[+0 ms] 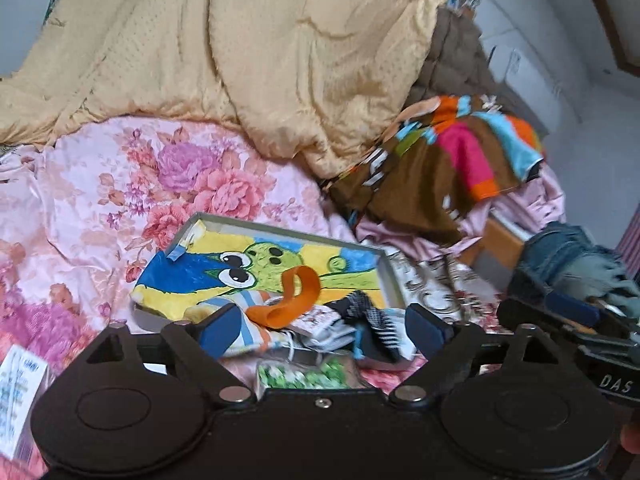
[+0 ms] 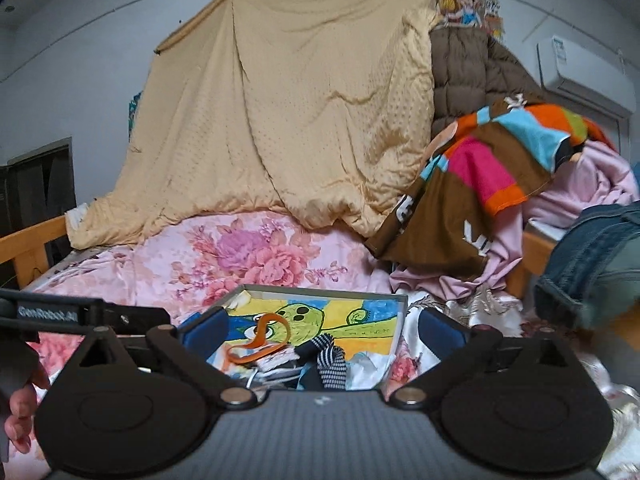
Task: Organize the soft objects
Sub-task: 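Open the left tool to drop the orange strip while the right tool releases the sock, then move both open tools back over the pile toward the grey pouch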
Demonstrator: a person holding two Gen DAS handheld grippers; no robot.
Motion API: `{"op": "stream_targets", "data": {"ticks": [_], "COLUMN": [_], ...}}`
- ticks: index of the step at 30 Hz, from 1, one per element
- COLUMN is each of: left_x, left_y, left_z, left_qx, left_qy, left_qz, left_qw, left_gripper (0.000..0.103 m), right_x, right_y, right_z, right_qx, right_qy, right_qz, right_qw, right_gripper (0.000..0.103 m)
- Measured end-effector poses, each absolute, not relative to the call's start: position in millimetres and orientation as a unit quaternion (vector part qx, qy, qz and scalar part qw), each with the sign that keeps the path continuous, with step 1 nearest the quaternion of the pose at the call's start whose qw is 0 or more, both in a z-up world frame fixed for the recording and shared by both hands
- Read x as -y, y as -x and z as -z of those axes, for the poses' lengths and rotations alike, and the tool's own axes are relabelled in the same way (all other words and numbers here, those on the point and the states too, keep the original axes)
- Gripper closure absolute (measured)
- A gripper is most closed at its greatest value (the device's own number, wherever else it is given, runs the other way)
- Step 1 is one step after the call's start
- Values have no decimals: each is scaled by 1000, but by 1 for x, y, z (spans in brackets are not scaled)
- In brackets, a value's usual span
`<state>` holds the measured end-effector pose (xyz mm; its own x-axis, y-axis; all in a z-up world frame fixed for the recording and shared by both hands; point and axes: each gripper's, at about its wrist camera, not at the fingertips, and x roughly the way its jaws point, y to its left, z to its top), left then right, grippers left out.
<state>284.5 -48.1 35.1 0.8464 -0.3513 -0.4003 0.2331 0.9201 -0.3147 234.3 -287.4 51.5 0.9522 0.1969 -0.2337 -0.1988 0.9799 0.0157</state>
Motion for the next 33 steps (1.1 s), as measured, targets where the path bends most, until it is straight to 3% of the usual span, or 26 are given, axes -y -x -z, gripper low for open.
{"op": "stream_targets", "data": {"ticks": [8, 20, 33], "left_x": [39, 22, 13], "left_y": [-201, -108, -68], "left_z": [-49, -40, -20], "left_qx": [-193, -155, -199], "left_qy": [126, 124, 107], "left_qz": [164, 164, 126], "left_qw": [959, 966, 966], "left_gripper": [1, 1, 1], "right_x": [285, 270, 267], "right_y": [-161, -80, -35], "right_z": [-58, -60, -34], "right_qx": [-101, -76, -107], "right_qy": [19, 17, 25], "right_qz": [-92, -81, -61], "right_qw": [990, 994, 992], "right_gripper": [0, 0, 0]}}
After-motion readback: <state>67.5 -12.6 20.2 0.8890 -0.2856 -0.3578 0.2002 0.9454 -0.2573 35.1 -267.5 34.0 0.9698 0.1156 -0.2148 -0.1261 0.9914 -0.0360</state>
